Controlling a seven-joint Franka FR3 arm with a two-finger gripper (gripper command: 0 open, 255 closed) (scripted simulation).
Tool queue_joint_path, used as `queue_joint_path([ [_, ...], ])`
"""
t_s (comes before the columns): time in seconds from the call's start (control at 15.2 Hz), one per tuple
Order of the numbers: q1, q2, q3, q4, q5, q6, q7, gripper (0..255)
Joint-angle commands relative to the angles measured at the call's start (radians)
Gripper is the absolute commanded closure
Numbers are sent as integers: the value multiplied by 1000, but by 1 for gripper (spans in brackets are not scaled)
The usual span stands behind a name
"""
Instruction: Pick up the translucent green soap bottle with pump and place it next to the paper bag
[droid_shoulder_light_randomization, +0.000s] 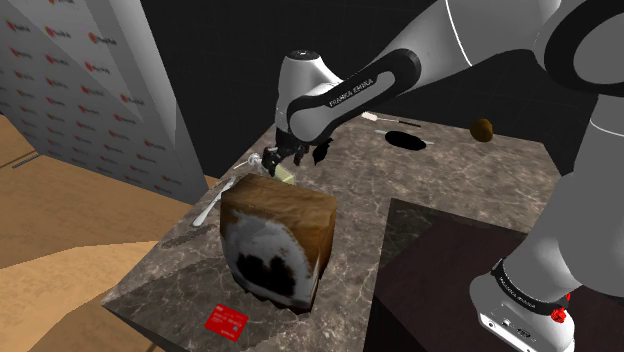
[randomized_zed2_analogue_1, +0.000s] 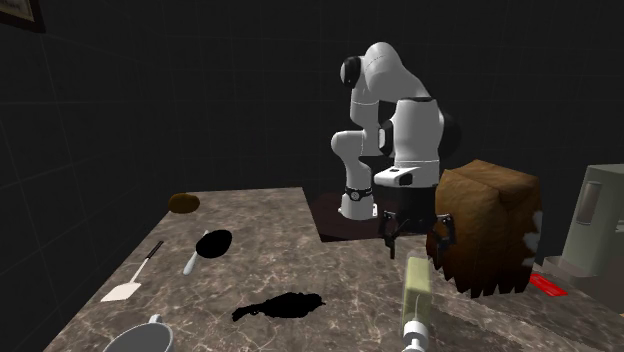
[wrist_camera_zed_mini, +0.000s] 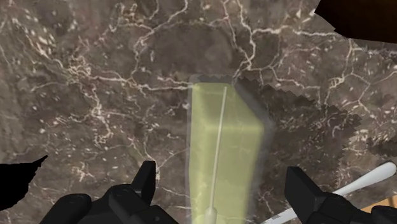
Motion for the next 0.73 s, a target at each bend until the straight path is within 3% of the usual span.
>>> queue_joint_path([
  [0.0, 0, -38, 1, 1, 2, -39, 1, 0],
  [0.13, -2, -79, 2, 6, 4, -85, -1, 0],
  [0.66, -2, -79, 2, 6, 4, -85, -1, 0],
])
